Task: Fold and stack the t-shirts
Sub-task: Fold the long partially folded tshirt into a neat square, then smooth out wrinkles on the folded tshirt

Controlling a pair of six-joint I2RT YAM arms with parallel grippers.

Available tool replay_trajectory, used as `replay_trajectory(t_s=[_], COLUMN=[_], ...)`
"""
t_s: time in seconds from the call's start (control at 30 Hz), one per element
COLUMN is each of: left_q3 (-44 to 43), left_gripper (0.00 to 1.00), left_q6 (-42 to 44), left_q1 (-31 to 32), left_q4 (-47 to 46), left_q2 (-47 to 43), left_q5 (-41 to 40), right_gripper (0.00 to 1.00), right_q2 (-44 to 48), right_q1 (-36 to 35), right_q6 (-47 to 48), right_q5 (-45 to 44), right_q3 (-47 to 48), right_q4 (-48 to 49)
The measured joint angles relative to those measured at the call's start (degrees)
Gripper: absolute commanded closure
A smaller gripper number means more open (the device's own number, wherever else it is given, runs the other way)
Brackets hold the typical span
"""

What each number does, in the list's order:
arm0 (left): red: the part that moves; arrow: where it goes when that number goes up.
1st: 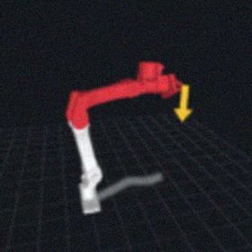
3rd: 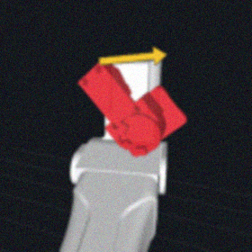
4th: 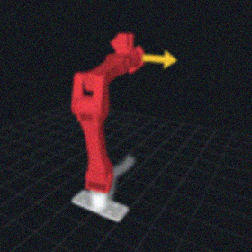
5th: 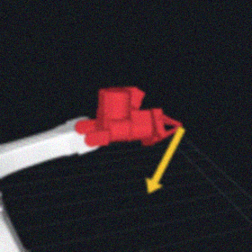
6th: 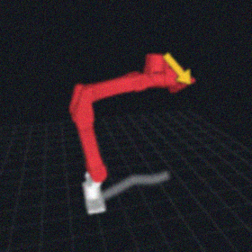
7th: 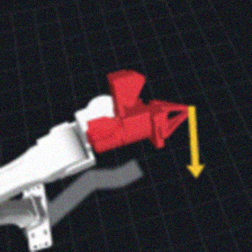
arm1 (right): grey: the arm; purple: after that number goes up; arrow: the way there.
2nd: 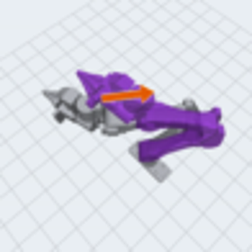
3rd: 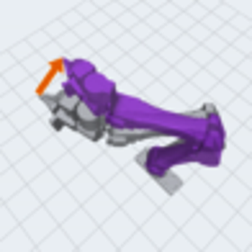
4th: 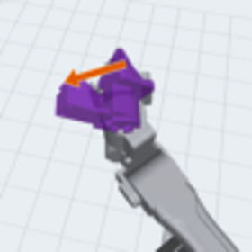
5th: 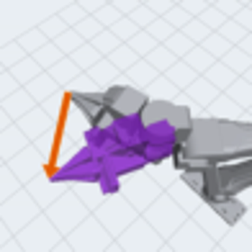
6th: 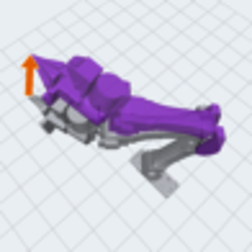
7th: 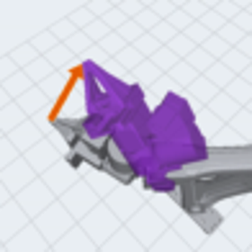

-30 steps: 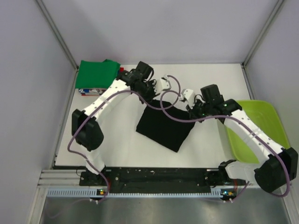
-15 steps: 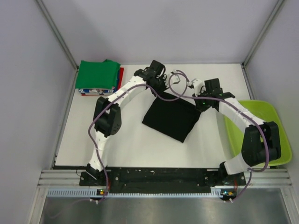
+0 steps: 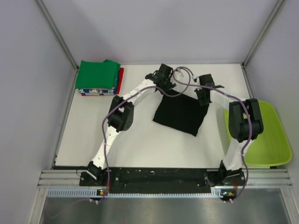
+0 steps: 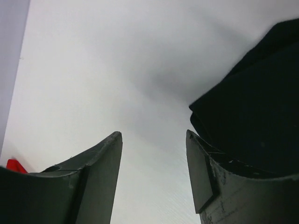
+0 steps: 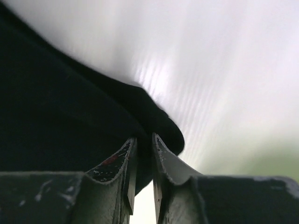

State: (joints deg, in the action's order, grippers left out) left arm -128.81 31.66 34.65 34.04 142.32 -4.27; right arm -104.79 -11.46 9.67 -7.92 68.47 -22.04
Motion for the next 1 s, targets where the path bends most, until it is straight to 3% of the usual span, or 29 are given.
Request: replay_trajectory(t_s=[0.23,0.33,0.4,0.53,0.63,0.73,0.83,1.0], left_q3=[2.0,6.6,9.9,17.0,22.6,27.1,30.5,35.6], left_gripper=[0.37,0.37,0.37,0.39,0.47,0.55,0.63,0.64], left_q6=[-3.3,-4.8,-5.7,-8.2,-10.8,-13.8,-16.3,-17.4], left_q1=[-0.6,-1.0,-1.5,-2.6,-3.3,-3.4,-3.1,-1.8], left_q4=[-1.4,-0.4,-0.2,0.3,0.2,0.3,0.2,0.5], left_q2=[-2.3,-7.3,-11.0,-19.0,-24.2,-27.6,-28.6,-28.6], left_q5=[-2.4,-0.7,1.1,6.4,11.5,17.8,23.3,27.5], right_gripper=[0.53,0.31,0.30,0.36,0.65,0.83,0.83,0.80], right_q2=[-1.8,1.3,4.8,8.2,7.4,3.9,0.6,-2.6], right_q1=[0.3,0.3,0.4,0.4,0.4,0.6,0.9,1.1], right_q6=[-9.5,-14.7,-18.5,-24.3,-26.9,-28.6,-29.4,-30.3], right_q5=[-6.4,-7.4,-6.7,-2.3,-0.1,2.3,4.6,5.9], right_q3=[8.0,7.5,5.4,1.3,-1.8,-2.8,-1.3,2.6], right_q4=[-4.0,-6.5,-7.6,-8.9,-9.0,-9.0,-8.6,-7.9])
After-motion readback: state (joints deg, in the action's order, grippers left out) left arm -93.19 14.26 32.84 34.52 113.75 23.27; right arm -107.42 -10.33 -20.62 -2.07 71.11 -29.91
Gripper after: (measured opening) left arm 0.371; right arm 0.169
